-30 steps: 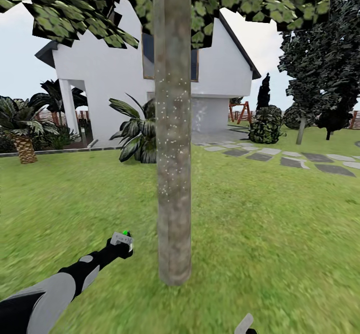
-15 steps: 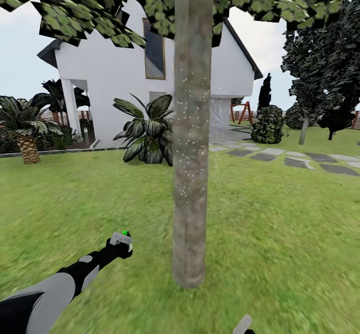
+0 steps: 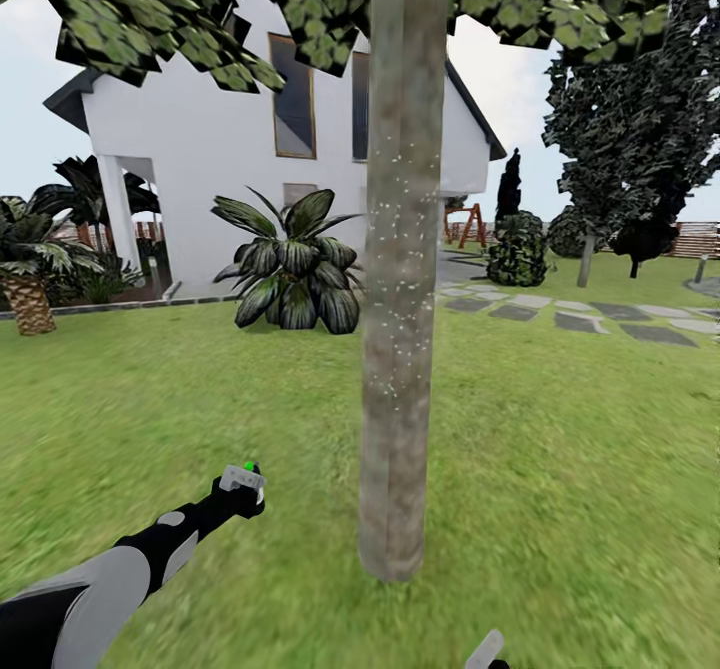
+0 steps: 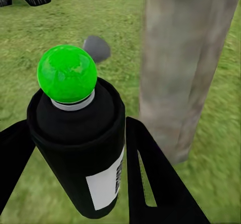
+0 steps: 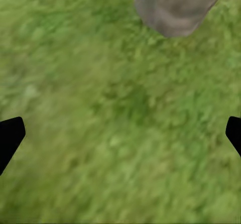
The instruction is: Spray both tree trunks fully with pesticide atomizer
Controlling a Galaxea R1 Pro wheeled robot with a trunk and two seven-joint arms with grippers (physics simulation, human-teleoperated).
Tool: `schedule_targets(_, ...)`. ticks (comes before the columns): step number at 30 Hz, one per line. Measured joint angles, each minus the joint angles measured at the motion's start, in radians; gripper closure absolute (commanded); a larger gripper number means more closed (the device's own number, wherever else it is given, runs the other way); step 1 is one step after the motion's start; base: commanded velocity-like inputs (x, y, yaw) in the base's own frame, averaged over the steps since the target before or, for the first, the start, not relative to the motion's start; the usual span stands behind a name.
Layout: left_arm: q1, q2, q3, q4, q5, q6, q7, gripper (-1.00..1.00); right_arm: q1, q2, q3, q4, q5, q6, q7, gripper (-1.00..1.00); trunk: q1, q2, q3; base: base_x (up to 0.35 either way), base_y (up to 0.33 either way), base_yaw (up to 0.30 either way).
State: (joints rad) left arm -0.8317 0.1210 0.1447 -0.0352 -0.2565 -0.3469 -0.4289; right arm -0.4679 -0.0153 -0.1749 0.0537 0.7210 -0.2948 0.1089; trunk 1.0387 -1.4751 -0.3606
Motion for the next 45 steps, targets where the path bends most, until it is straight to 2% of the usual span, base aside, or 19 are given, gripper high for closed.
schedule_targets(20,0.0,0.0,0.0,0.0,0.0,0.0,0.0,1.0,0.0,0.003,0.0,0.0,0.0,0.0,0.0,-1.0,0.0,0.0,0.0,0.016,0.35,-0.023)
schedule_targets(45,0.0,-0.001,0.0,0.0,0.0,0.0,0.002,1.0,0.007,0.008,0.0,0.0,0.0,-0.001,0.0,-1.0,0.0,0.0,0.0,0.176,0.332,0.0)
